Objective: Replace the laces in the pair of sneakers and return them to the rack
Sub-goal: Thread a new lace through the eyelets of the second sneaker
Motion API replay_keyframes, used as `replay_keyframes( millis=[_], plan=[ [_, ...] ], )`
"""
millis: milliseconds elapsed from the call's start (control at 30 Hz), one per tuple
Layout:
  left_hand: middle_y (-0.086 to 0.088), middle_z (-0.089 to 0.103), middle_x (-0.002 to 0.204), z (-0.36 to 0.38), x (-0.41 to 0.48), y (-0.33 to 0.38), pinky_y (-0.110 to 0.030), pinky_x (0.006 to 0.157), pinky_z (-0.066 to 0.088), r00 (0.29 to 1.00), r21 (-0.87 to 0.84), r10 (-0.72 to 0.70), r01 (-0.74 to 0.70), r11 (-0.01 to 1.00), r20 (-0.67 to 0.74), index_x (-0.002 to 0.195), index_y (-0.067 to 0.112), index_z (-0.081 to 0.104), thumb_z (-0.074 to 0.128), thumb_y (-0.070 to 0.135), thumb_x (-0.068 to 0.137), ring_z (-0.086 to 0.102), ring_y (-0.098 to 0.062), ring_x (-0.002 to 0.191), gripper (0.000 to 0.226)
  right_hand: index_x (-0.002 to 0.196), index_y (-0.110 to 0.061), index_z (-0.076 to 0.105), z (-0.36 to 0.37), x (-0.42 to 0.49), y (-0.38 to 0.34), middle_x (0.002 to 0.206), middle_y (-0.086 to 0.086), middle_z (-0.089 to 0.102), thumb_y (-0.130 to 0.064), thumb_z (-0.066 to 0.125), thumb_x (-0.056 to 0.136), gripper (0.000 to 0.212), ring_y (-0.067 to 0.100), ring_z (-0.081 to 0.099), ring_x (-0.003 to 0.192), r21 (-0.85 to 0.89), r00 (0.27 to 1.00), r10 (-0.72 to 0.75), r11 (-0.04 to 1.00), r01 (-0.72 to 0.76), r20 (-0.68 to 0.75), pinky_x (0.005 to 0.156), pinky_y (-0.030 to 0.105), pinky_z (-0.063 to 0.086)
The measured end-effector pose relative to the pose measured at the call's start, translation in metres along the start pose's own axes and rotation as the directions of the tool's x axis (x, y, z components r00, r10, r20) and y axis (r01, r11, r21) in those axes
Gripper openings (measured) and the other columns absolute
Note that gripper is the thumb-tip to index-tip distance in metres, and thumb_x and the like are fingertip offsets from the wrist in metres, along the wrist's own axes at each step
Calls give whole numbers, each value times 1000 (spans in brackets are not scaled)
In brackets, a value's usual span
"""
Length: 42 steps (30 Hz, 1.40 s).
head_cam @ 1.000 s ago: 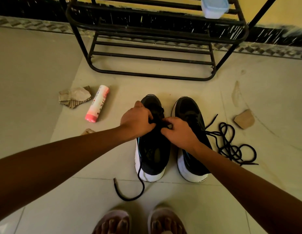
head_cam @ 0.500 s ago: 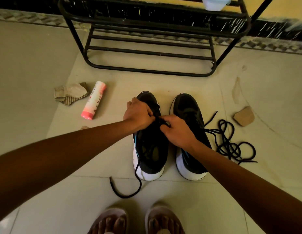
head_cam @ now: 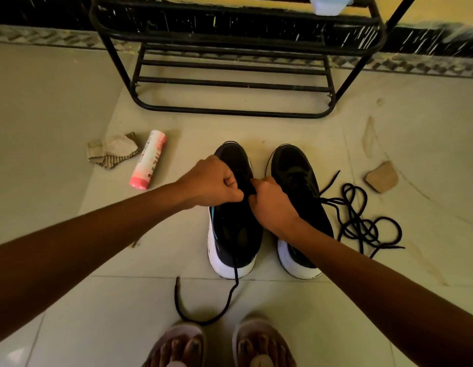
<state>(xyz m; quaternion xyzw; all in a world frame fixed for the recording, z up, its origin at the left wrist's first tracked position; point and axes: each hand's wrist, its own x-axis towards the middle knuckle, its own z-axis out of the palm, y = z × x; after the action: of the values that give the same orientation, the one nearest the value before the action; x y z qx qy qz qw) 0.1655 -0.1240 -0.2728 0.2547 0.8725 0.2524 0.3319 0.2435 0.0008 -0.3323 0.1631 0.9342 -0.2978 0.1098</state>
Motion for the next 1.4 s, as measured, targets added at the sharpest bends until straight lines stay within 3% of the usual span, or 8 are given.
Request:
replay_keyframes(
  millis=[200,467,700,867,1000,1167,1300,1400],
  plan=[
    [2,71,76,-16,-1,-16,-17,59,45,988,-255,-55,92,963,148,73,14,57,58,8,86,61,-8,69,14,114,-7,59,-2,7,10,104,20,57,-11,46,92,26,31,59,81,109,998,9,994,-17,69,61,24,41],
    [1,71,74,-26,-6,-28,-17,59,46,860,-241,-45,192,952,508,85,14,62,57,13,91,61,-7,64,8,113,-10,59,-1,4,5,105,18,58,-17,48,90,26,29,61,79,145,995,36,988,-50,95,63,27,48],
    [-3,72,84,-18,-1,-32,-21,64,52,928,-212,-92,178,961,360,91,15,62,61,18,90,67,-12,69,3,129,-21,46,-10,-10,-1,127,6,42,-32,77,72,66,23,50,114,121,998,51,991,-54,31,93,27,44],
    [-6,71,80,-2,-1,-32,-24,55,56,955,-36,-209,221,975,209,105,17,44,67,43,82,68,-14,57,41,91,-27,53,-8,-27,-7,110,-6,31,-31,81,68,36,11,34,109,59,998,-52,997,54,-45,91,18,32],
    [-14,71,79,0,-3,-29,-24,55,57,945,-103,-207,239,966,253,111,7,50,59,30,90,68,-18,58,32,89,-25,65,-7,-38,-10,128,-3,33,-28,78,70,24,17,28,122,54,977,-203,977,207,-60,105,28,30],
    [-21,70,84,-1,-2,-30,-21,54,56,940,-180,-217,269,946,263,108,7,51,52,17,94,67,-18,56,18,100,-29,71,3,-51,-16,155,-2,11,-37,69,76,25,24,6,140,-141,936,-333,927,347,115,114,42,11],
    [-19,70,78,1,-1,-31,-24,57,58,937,-217,-242,298,930,251,105,10,49,53,16,93,67,-19,56,13,95,-21,74,8,-52,-14,146,3,30,-30,67,82,17,26,16,138,-132,939,-334,930,342,83,115,46,18],
    [-13,70,66,3,-1,-35,-27,60,58,945,-235,-245,294,926,215,105,11,49,52,15,93,69,-21,57,13,85,-15,73,13,-55,-6,128,-1,40,-22,68,80,10,20,28,128,37,931,-360,933,358,55,108,42,30]
  ],
)
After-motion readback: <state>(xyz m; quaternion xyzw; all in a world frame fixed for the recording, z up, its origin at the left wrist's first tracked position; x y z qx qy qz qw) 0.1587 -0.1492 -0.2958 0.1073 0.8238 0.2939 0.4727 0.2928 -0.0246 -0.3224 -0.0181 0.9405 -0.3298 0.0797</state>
